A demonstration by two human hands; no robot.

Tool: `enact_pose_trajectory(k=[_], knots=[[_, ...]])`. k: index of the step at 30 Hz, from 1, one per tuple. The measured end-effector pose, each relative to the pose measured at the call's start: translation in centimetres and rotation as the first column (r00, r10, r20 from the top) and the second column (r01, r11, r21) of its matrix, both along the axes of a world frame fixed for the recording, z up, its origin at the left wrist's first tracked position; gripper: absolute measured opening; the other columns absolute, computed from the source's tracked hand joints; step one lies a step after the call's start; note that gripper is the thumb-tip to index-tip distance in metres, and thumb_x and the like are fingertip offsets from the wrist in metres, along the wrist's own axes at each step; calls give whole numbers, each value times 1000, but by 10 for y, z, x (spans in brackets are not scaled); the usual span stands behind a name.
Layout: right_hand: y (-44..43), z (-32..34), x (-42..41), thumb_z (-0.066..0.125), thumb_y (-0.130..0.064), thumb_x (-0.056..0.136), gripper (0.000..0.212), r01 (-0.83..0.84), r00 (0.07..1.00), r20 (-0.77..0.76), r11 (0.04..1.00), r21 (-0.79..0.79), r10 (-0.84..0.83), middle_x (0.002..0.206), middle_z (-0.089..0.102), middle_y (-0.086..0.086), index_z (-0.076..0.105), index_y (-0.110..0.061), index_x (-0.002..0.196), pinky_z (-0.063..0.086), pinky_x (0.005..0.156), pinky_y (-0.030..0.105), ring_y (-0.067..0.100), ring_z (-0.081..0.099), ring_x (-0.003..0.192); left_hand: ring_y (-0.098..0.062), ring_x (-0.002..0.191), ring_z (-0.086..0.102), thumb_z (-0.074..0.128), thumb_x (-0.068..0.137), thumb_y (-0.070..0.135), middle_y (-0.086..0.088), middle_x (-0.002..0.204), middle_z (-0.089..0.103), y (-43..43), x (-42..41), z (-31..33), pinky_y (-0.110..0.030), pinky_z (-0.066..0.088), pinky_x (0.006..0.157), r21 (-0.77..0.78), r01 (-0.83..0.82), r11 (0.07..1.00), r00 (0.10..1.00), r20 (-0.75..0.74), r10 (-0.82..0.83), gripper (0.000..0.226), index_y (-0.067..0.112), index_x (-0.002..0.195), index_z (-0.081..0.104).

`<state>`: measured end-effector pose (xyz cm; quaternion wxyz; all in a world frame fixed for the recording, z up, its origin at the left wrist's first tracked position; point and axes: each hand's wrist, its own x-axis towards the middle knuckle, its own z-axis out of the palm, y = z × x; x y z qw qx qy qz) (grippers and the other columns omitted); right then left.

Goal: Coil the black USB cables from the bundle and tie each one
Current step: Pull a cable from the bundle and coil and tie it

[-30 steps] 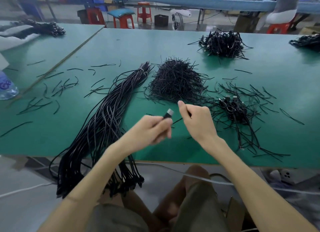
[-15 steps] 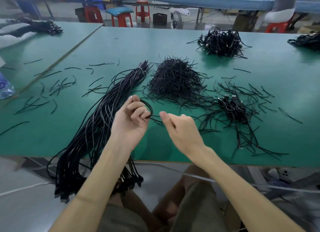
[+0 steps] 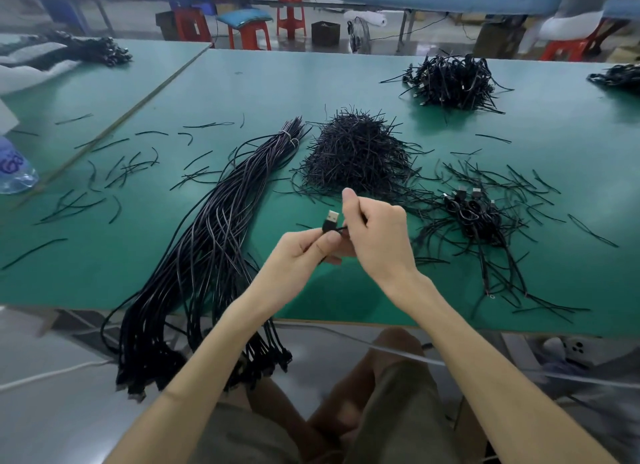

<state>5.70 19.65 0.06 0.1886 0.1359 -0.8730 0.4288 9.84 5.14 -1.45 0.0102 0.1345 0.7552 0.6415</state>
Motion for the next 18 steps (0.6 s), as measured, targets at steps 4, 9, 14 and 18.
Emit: enact_pose_trajectory(k=[4, 9, 14, 18], knots=[[-6, -1, 14, 42, -36, 108, 48, -21, 998, 51, 1000, -7, 22, 54, 52, 4, 48, -8, 70, 42, 57, 48, 29, 47, 54, -20, 66, 46, 54, 104, 31, -3, 67, 59, 8, 0, -18, -40, 42, 62, -28, -214, 976, 976, -49, 212, 32, 19, 79, 70], [-21, -9, 34, 36, -31, 110, 22, -126, 980, 150, 992, -18, 127, 82, 67, 7, 52, -16, 106, 50, 69, 52, 30, 62, 74, -20, 115, 65, 48, 105, 38, -19, 125, 70, 21, -2, -13, -38, 49, 104, 567, -296, 769, 905, 424, 36, 49, -2, 125, 67], [-30, -14, 42, 36, -27, 109, 12, -134, 981, 138, 990, -46, 139, 96, 69, 7, 45, -19, 112, 52, 75, 51, 31, 66, 86, -18, 130, 60, 39, 109, 38, -8, 136, 66, 22, -2, 0, -35, 41, 114, 717, -364, 595, 830, 539, -142, 48, 5, 138, 60], [-31, -19, 43, 40, -32, 108, 13, -126, 980, 153, 992, -28, 129, 109, 70, 2, 37, -20, 103, 51, 76, 51, 33, 65, 91, -17, 131, 58, 44, 108, 34, -2, 128, 71, 19, -6, 1, -34, 41, 115, 788, -485, 379, 772, 589, -238, 37, 6, 121, 66]])
